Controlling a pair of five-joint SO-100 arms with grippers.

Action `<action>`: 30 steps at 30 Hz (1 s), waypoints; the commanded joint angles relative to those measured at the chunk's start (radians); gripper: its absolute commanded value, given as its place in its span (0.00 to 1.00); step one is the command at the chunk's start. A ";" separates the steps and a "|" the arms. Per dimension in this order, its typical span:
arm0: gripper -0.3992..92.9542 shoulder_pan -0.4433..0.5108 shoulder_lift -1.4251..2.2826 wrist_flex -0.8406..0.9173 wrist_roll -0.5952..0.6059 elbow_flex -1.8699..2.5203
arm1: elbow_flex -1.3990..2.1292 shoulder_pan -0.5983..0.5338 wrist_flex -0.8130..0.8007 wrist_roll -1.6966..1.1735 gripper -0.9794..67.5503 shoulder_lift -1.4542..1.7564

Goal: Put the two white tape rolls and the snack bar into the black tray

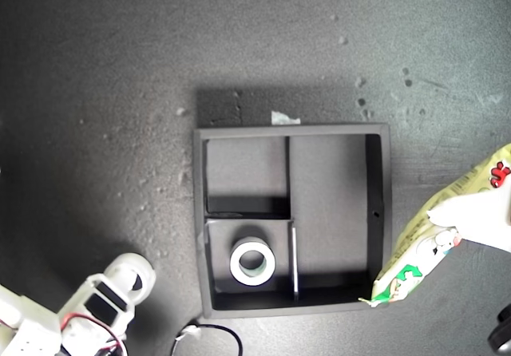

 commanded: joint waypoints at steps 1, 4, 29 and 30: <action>0.01 -0.038 0.029 0.000 0.020 0.006 | -0.061 0.003 0.011 -0.094 0.01 -0.003; 0.00 -0.094 0.118 0.067 0.069 0.015 | -0.216 -0.009 0.120 -0.261 0.01 -0.130; 0.01 -0.541 -0.414 0.709 0.684 -1.312 | -1.238 0.026 0.604 -0.387 0.27 -1.017; 0.01 -0.537 -0.414 0.709 0.681 -1.299 | -1.236 0.023 0.607 -0.387 0.32 -1.017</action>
